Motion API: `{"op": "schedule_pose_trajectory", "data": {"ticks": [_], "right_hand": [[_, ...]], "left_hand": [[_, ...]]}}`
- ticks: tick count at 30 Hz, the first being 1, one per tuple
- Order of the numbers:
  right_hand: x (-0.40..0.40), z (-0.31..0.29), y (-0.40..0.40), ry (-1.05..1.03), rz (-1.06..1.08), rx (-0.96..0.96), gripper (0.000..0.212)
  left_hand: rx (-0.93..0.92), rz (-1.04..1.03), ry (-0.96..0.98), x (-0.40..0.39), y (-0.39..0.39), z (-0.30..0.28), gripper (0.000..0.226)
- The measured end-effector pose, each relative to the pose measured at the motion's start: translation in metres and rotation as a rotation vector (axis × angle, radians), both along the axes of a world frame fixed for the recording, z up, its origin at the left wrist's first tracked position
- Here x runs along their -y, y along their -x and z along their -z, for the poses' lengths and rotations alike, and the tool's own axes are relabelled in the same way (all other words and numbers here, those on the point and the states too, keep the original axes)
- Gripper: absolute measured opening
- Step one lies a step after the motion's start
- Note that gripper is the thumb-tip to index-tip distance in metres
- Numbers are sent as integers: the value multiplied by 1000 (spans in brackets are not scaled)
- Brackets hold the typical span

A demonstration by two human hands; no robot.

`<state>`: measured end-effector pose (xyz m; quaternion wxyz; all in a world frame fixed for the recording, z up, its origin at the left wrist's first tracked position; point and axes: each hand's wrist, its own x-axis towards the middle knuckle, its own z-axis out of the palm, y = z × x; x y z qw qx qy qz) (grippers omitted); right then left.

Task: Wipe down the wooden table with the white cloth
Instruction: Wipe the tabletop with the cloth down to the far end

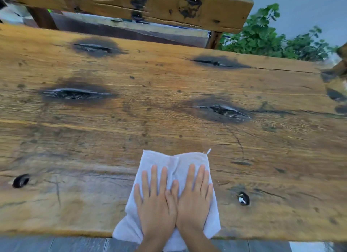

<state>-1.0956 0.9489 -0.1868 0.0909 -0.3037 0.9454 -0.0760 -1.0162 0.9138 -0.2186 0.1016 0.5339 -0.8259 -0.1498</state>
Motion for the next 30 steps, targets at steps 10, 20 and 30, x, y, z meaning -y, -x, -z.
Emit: {"op": "schedule_pose_trajectory", "data": {"ticks": [10, 20, 30], "right_hand": [[22, -1, -3, 33, 321, 40, 91], [124, 10, 74, 93, 328, -31, 88], [238, 33, 182, 85, 356, -124, 88]], "left_hand": [[-56, -272, -52, 14, 13, 0, 80], [-10, -178, 13, 115, 89, 2, 69], [33, -67, -46, 242, 198, -6, 73]]}}
